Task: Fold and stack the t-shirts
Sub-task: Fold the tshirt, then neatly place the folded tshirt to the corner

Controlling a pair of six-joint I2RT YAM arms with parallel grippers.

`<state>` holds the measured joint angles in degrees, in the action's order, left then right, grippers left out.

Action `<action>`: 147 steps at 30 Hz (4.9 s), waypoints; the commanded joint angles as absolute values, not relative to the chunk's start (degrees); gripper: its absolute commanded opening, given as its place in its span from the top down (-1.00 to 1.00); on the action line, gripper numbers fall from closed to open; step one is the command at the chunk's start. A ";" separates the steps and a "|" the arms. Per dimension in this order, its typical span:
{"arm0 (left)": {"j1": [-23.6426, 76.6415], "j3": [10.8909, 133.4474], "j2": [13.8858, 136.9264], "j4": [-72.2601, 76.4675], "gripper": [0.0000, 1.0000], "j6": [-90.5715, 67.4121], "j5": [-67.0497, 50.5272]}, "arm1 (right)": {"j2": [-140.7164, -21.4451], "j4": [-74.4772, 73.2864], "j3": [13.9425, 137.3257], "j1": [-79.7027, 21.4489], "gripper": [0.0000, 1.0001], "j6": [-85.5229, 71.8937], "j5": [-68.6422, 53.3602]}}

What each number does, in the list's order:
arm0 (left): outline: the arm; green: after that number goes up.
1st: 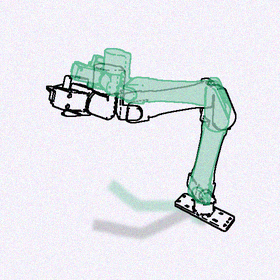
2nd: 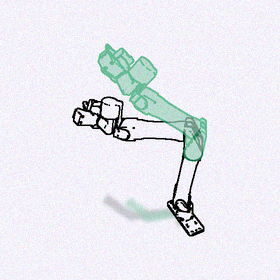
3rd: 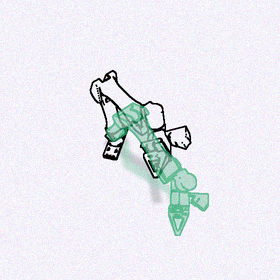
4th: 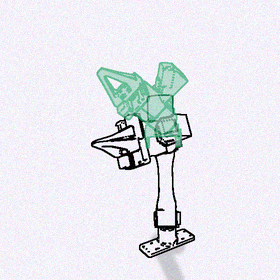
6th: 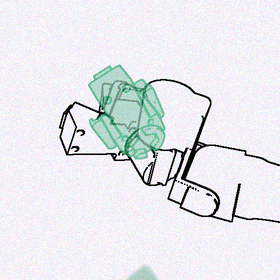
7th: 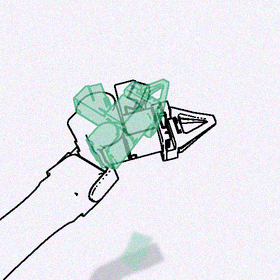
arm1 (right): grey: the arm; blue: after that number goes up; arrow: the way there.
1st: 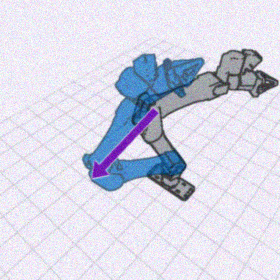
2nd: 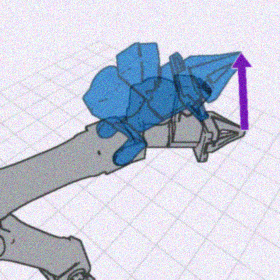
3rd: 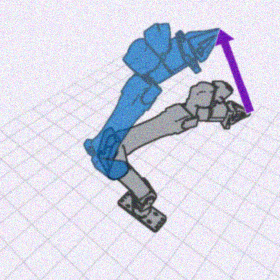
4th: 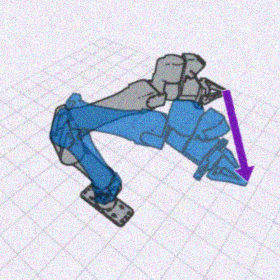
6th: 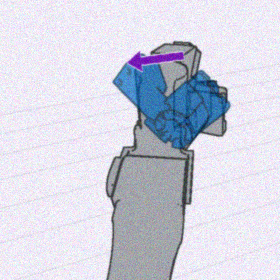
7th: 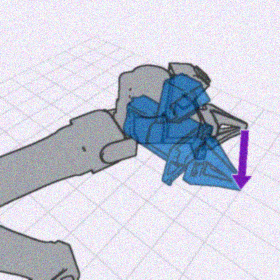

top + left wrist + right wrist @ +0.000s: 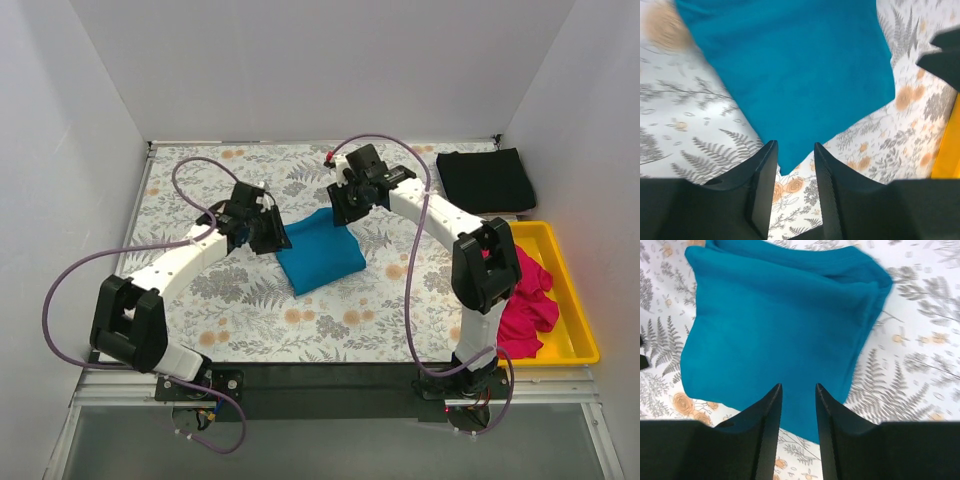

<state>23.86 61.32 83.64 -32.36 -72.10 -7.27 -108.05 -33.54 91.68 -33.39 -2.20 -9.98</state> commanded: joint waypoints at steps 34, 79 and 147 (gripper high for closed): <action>13.97 71.12 105.22 -9.67 0.02 -71.98 -21.09 | -121.83 15.02 84.48 -18.37 0.21 -33.92 -50.45; 17.14 49.22 99.76 -21.27 0.97 -75.50 -18.90 | -120.93 27.86 50.45 -20.75 0.38 -31.56 -54.49; 56.34 73.91 107.13 -16.26 0.03 -44.74 23.20 | -73.84 -17.22 46.67 -15.03 -0.57 -16.00 -9.85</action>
<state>55.27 70.30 106.15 -16.14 -49.47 16.82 -75.50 -13.15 48.47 -15.64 -17.96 -14.24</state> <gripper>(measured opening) 0.490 0.768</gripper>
